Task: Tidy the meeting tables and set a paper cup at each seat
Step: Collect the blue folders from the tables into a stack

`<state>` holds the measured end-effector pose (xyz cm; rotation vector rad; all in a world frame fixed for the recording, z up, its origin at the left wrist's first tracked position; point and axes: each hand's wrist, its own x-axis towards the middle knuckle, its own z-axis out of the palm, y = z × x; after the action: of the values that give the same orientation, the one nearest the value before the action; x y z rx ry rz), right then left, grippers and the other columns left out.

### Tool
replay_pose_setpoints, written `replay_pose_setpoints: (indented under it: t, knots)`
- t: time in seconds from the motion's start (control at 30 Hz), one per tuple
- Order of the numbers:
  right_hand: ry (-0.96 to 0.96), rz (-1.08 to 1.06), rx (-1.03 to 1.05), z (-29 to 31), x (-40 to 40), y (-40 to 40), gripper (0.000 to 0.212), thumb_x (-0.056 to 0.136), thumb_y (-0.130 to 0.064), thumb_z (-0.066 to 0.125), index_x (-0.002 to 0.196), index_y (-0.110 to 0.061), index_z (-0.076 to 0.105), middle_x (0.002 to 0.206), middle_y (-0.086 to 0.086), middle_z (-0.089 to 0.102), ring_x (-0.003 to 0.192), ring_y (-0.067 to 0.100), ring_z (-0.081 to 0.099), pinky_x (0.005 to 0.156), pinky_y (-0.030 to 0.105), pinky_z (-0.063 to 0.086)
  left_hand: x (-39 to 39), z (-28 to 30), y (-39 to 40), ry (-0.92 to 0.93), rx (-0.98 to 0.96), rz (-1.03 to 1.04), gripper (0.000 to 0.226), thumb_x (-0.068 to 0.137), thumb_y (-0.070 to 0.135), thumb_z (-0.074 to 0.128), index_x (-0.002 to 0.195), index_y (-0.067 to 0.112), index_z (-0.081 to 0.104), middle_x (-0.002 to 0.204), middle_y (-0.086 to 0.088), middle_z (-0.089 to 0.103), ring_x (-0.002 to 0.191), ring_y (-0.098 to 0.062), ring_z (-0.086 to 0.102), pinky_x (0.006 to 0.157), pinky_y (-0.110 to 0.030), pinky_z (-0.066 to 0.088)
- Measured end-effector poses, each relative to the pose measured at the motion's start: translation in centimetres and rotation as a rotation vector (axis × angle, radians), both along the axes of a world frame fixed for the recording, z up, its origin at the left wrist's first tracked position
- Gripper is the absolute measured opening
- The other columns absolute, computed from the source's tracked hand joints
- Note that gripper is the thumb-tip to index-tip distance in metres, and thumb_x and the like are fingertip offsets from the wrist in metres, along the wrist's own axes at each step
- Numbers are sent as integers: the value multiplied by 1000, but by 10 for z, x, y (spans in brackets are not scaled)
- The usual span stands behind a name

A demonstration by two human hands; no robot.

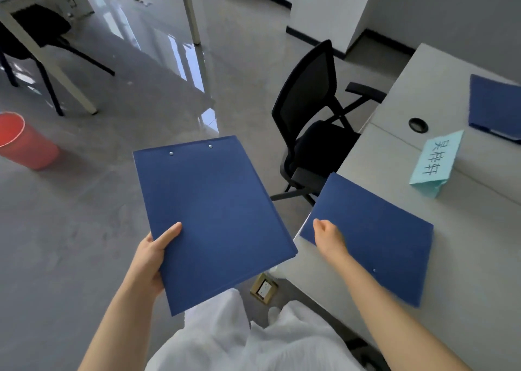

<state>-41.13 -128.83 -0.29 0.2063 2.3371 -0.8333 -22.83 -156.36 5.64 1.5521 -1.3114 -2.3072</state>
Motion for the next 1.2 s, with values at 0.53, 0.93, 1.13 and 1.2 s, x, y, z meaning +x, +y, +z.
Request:
replay_pose_setpoints:
  t: [0.53,0.93,1.13,1.2]
  knots:
    - [-101,-396,44,-8,8,-82,42,98,-26,46,134,-5,50,146,11,43,132,31,43,105,36,35,-122,12,-180,-39,-44,-442,35,86,26,70,119,15,64,107,-8,74,93,-32,71,73,-43,56]
    - [-428,-1778,-1057,-18,25,-85,50,95,-14,54,138,3,35,140,26,42,129,38,45,109,45,39,-171,15,-174,-32,-26,-519,32,89,25,67,118,14,62,105,-8,73,90,-32,69,73,-43,54]
    - [-445,-1871,-1146,-23,16,-87,41,94,-24,58,127,-5,43,130,15,49,127,28,48,110,42,39,-182,14,-166,-27,-27,-553,35,87,25,69,120,14,62,106,-9,74,92,-33,70,75,-44,56]
    - [-461,-1863,-1147,-21,15,-87,47,93,-28,59,132,-6,43,121,15,52,122,24,52,105,37,44,-184,14,-163,-30,-28,-560,34,88,25,69,119,13,63,104,-8,75,91,-33,70,74,-44,56]
